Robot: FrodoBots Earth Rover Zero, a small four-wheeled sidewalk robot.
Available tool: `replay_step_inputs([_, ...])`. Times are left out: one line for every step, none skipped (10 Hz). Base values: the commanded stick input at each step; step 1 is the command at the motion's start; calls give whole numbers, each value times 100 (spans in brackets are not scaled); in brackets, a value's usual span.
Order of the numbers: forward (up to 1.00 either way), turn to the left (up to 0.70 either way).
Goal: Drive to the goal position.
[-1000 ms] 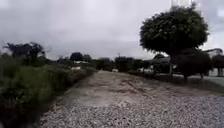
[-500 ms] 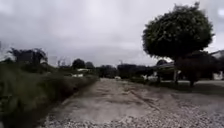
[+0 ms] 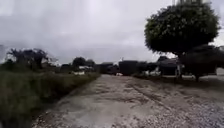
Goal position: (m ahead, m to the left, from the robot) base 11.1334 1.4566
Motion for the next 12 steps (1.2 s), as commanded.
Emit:
replay_step_inputs([50,0])
replay_step_inputs([50,0])
replay_step_inputs([50,0])
replay_step_inputs([50,0])
replay_step_inputs([50,0])
replay_step_inputs([50,0])
replay_step_inputs([50,0])
replay_step_inputs([50,0])
replay_step_inputs([50,0])
replay_step_inputs([50,0])
replay_step_inputs([50,0])
replay_step_inputs([50,0])
